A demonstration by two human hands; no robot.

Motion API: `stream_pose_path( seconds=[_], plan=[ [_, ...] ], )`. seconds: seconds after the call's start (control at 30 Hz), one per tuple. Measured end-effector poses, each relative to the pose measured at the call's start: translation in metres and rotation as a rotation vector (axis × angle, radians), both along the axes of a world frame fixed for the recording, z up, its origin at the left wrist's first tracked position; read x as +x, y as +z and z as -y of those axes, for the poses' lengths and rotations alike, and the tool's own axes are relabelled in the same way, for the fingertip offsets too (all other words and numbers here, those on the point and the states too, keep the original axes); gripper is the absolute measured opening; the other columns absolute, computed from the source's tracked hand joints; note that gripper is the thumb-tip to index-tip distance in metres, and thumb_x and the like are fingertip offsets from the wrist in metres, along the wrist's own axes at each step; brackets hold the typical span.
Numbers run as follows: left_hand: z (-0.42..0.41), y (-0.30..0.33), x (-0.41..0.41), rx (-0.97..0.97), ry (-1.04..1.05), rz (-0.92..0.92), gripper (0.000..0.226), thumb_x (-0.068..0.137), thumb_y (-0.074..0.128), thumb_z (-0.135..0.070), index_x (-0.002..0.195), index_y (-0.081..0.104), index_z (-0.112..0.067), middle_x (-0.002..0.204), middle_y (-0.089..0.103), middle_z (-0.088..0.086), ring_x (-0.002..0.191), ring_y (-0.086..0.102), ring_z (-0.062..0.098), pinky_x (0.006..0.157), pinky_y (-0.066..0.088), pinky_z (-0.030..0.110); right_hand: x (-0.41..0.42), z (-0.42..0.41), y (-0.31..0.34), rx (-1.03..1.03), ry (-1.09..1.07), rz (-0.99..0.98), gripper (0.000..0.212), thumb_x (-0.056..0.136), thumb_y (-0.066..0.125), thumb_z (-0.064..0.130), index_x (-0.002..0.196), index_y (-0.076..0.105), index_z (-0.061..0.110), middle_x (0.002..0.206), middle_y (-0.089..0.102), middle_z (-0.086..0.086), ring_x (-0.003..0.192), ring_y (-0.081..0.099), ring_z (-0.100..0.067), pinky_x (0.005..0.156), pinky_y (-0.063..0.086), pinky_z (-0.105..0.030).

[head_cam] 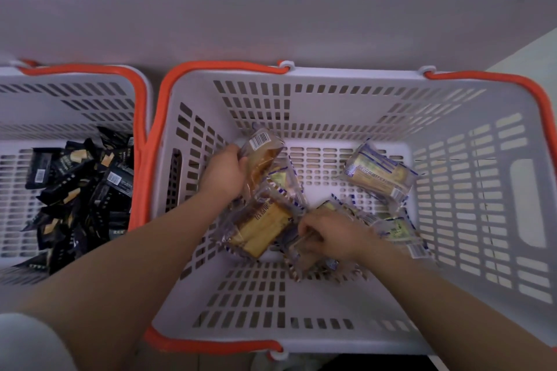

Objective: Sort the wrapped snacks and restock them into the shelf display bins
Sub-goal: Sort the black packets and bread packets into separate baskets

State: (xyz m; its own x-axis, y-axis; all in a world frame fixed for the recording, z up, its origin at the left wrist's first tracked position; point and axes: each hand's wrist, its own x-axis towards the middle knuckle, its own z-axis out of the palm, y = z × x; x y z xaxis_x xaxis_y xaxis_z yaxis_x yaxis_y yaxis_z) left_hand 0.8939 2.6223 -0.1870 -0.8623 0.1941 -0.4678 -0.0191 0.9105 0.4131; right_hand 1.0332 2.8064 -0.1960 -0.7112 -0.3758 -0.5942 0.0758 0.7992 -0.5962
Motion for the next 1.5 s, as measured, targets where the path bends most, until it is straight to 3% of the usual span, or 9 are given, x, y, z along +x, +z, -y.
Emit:
stream_pose_path(
  seconds=[0.13, 0.3, 0.5, 0.63, 0.83, 1.07, 1.17, 1.37, 1.5],
  plan=[
    [-0.003, 0.003, 0.018, -0.038, -0.349, 0.035, 0.045, 0.096, 0.043, -0.027, 0.136, 0.037, -0.008, 0.140, 0.038, 0.013, 0.119, 0.046, 0.029, 0.098, 0.040, 0.039, 0.011, -0.027, 0.006, 0.246, 0.246, -0.068, 0.072, 0.071, 0.063, 0.061, 0.130, 0.044, 0.025, 0.138, 0.041, 0.000, 0.128, 0.035, -0.020, 0.108, 0.022, -0.035],
    [-0.003, 0.006, 0.055, -0.051, -0.589, -0.060, 0.060, 0.095, 0.044, -0.031, 0.146, 0.019, -0.014, 0.148, 0.024, 0.005, 0.134, 0.026, 0.022, 0.111, 0.027, 0.034, 0.027, -0.058, 0.008, 0.554, 0.094, -0.114, 0.051, 0.091, 0.051, 0.031, 0.138, 0.032, 0.024, 0.137, 0.043, -0.004, 0.124, 0.043, -0.024, 0.103, 0.034, -0.037],
    [-0.026, 0.013, 0.094, 0.057, -0.611, 0.106, 0.065, 0.086, 0.049, -0.055, 0.137, 0.034, -0.017, 0.136, 0.040, 0.003, 0.123, 0.041, 0.021, 0.098, 0.041, 0.036, -0.004, -0.031, 0.021, 0.163, -0.404, -0.200, 0.023, 0.091, 0.055, 0.037, 0.076, 0.050, 0.020, 0.067, 0.050, 0.009, 0.065, 0.052, -0.012, 0.058, 0.036, -0.026],
    [-0.028, 0.006, 0.097, -0.093, -0.454, 0.182, 0.051, 0.090, 0.052, -0.038, 0.130, 0.031, -0.014, 0.123, 0.052, 0.010, 0.105, 0.057, 0.029, 0.079, 0.051, 0.041, -0.008, -0.025, 0.023, -0.103, -0.615, -0.050, 0.025, 0.090, 0.061, 0.024, 0.114, 0.056, 0.019, 0.102, 0.067, 0.001, 0.089, 0.063, -0.012, 0.078, 0.049, -0.025],
    [-0.017, 0.004, 0.092, -0.079, -0.506, -0.116, 0.038, 0.091, 0.050, -0.020, 0.126, 0.041, -0.012, 0.123, 0.045, 0.007, 0.111, 0.049, 0.025, 0.085, 0.043, 0.035, 0.020, -0.073, 0.011, 0.423, -0.651, 0.286, 0.042, 0.091, 0.051, 0.042, 0.105, 0.061, 0.004, 0.096, 0.067, -0.015, 0.096, 0.062, -0.030, 0.066, 0.044, -0.030],
    [-0.066, 0.001, 0.119, -0.071, -0.762, 0.227, 0.068, 0.086, 0.046, -0.060, 0.136, 0.033, -0.016, 0.132, 0.046, 0.008, 0.114, 0.051, 0.025, 0.088, 0.046, 0.037, 0.003, -0.056, 0.023, -0.334, -0.981, 0.598, 0.023, 0.095, 0.051, 0.021, 0.084, 0.065, 0.007, 0.077, 0.069, -0.006, 0.068, 0.066, -0.016, 0.062, 0.054, -0.022],
    [-0.080, -0.004, 0.125, -0.218, -0.805, 0.236, 0.065, 0.086, 0.048, -0.057, 0.131, 0.035, -0.013, 0.124, 0.052, 0.010, 0.106, 0.055, 0.026, 0.075, 0.047, 0.036, 0.003, -0.057, 0.024, -0.458, -0.869, 0.404, 0.014, 0.093, 0.054, 0.009, 0.103, 0.064, 0.009, 0.097, 0.069, -0.004, 0.088, 0.066, -0.015, 0.076, 0.054, -0.020],
    [-0.067, -0.007, 0.100, -0.078, -0.610, 0.232, 0.028, 0.093, 0.043, -0.035, 0.107, 0.040, -0.011, 0.082, 0.058, 0.005, 0.070, 0.057, 0.023, 0.056, 0.046, 0.033, 0.052, -0.097, 0.002, 0.315, 0.097, 0.276, 0.078, 0.079, 0.066, 0.043, 0.144, 0.027, 0.025, 0.150, 0.029, 0.000, 0.136, 0.032, -0.021, 0.113, 0.026, -0.037],
    [-0.059, -0.010, 0.094, -0.038, -0.596, 0.234, 0.021, 0.093, 0.044, -0.037, 0.094, 0.035, -0.017, 0.077, 0.053, 0.002, 0.068, 0.056, 0.023, 0.057, 0.045, 0.034, 0.066, -0.100, -0.012, 0.579, 0.245, 0.017, 0.091, 0.076, 0.059, 0.060, 0.147, 0.015, 0.024, 0.152, 0.023, 0.000, 0.139, 0.024, -0.020, 0.114, 0.017, -0.039]
  ],
)
